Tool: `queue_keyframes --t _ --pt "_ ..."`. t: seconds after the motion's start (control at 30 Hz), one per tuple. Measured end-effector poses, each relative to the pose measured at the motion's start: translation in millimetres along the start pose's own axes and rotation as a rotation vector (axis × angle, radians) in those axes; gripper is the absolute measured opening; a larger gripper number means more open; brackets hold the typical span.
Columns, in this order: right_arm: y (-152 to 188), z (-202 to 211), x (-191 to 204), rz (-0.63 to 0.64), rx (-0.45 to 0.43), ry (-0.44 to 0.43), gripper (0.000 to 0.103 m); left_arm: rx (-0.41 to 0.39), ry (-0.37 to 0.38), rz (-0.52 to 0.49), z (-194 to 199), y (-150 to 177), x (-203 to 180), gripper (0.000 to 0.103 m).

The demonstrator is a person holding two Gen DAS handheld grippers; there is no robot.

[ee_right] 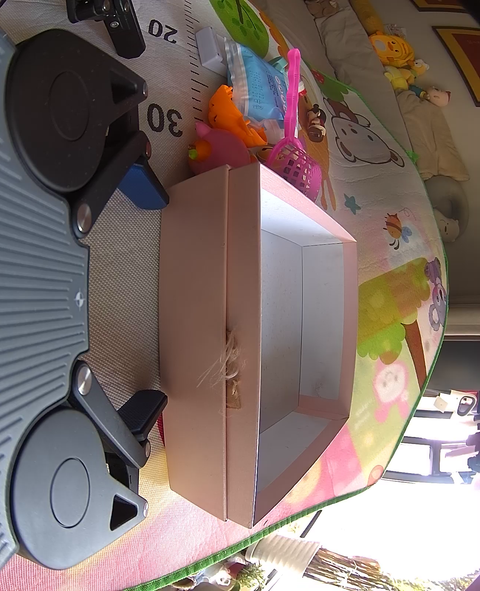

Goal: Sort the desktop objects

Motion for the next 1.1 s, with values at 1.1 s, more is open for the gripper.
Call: queue_keyframes --t 1.1 --pt "9 10 0 -0.036 0.062 0.021 0.103 0.011 0.001 -0.004 0 1 0 0.103"
Point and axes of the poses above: each gripper's, at about its wrist camera, not at the fingertips, and z roughly against the way its jaws point, x to its left, y to its underside, the point moved 8 cm from there along -z, roughly the way its jaws point, and after that the axes turned 3 degrees about -y, right-handed, at the moved point
